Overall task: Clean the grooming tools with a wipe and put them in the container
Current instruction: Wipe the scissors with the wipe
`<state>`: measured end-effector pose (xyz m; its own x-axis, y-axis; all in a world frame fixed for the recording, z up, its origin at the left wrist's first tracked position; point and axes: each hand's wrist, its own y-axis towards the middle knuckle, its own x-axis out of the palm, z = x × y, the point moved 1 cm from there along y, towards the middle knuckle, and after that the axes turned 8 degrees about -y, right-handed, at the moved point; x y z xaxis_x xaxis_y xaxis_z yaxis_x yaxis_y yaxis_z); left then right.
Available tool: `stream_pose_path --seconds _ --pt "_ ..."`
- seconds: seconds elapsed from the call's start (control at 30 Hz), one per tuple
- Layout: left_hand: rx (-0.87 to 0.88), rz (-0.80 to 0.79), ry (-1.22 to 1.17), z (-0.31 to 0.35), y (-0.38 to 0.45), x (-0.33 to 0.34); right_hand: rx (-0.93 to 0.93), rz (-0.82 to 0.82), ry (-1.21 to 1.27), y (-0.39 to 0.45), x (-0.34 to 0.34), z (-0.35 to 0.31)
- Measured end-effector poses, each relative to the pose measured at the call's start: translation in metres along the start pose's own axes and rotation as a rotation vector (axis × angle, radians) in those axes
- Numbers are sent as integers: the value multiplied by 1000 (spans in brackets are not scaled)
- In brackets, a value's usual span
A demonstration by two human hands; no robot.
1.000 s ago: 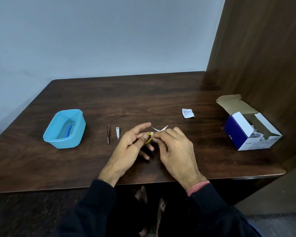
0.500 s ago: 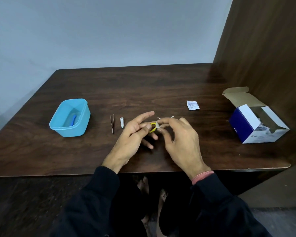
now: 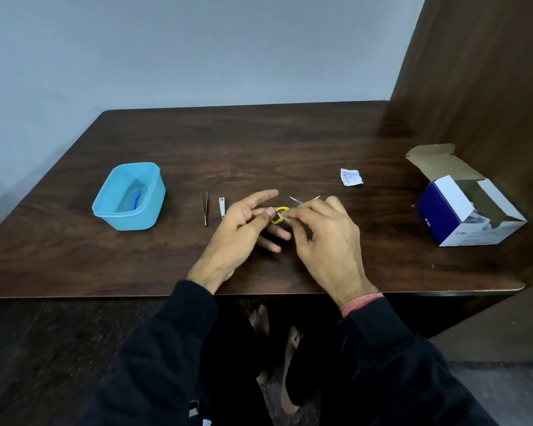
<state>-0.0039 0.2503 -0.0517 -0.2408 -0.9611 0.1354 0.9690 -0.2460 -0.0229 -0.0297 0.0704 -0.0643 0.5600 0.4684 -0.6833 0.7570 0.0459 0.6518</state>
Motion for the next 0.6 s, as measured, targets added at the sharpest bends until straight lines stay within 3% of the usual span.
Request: stream_pose_path --seconds 0.17,0.6 --pt "6 34 98 -1 0 5 -210 -44 -47 -2 3 -2" --pt "13 69 140 -1 -1 3 -82 -44 -56 -1 -1 -6"
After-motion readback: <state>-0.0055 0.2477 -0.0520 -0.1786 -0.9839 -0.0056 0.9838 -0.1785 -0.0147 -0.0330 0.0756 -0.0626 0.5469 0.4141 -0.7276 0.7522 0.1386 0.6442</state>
